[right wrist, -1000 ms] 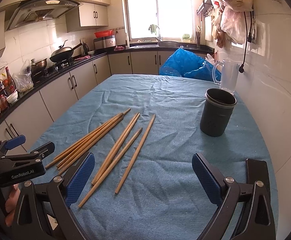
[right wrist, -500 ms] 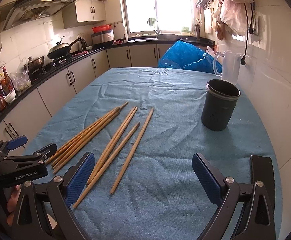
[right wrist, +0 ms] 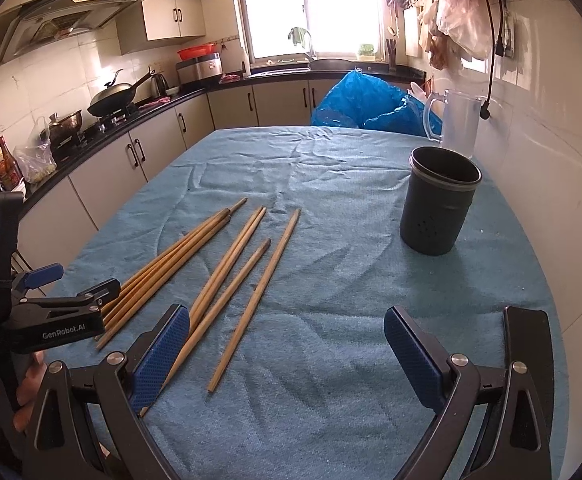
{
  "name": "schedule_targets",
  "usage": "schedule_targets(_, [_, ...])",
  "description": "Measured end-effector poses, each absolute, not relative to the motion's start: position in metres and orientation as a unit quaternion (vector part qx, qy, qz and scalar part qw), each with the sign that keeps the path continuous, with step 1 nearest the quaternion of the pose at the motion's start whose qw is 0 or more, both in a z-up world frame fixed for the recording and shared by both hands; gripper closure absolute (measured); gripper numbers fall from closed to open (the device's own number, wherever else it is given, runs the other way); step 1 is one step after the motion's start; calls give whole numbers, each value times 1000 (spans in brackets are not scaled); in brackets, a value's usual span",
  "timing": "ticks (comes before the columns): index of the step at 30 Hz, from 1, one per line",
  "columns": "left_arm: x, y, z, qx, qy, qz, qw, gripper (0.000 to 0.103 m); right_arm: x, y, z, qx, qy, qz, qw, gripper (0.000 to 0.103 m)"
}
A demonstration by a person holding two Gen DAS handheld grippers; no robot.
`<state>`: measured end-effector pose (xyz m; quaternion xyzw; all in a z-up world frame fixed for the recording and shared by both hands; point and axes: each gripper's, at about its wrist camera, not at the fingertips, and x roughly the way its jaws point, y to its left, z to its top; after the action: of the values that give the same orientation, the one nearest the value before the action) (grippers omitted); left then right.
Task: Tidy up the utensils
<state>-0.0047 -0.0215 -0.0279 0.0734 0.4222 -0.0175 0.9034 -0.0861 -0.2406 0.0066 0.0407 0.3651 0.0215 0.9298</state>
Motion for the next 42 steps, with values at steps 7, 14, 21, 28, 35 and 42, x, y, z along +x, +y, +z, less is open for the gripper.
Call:
schedule_targets(7, [16, -25, -26, 73, 446, -36, 891, 19, -52, -242, 5, 44, 406, 44, 912, 13])
schedule_targets(14, [43, -31, -19, 68, 475, -77, 874, 40, -33, -240, 16, 47, 406, 46, 912, 29])
schedule_targets(21, [86, -62, -27, 113, 502, -125, 848, 59, -40, -248, 16, 54, 410, 35, 910, 29])
schedule_targets(28, [124, -97, -52, 155, 522, -143, 827, 59, -46, -255, 15, 61, 410, 27, 910, 29])
schedule_targets(35, [145, -82, -61, 137, 532, -115, 827, 59, -45, -259, 14, 63, 410, 24, 909, 29])
schedule_targets(42, [167, -30, -54, 71, 542, -101, 831, 86, -25, -255, 13, 64, 416, 33, 906, 29])
